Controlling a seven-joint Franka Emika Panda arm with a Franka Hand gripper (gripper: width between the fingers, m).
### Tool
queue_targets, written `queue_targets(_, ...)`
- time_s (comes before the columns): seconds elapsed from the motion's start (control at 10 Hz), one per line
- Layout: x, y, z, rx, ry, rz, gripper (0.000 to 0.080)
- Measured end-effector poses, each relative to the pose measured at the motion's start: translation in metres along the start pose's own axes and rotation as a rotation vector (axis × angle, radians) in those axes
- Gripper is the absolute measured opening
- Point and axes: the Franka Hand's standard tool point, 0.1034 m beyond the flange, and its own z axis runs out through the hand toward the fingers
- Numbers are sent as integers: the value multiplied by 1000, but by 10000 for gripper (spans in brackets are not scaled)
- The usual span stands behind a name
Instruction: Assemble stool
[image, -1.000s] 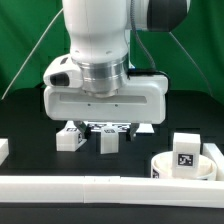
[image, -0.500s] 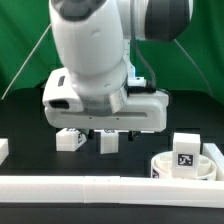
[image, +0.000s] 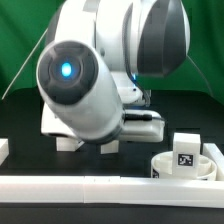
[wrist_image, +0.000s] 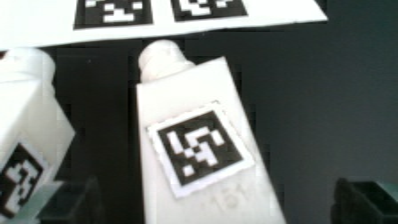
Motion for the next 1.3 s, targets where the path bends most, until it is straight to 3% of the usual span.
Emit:
queue_targets(0.6, 5, -2, 8, -3, 8, -3, 649)
queue_targets(0.8, 6, -2, 8, -2, 11, -2, 398)
queue_targets(0.9, 6, -1, 7, -2, 11, -2, 398)
queue_targets(1.0, 6, -1, 6, -1, 14, -2, 327)
queue_targets(1.3, 3, -1, -9, 4, 30, -6, 327)
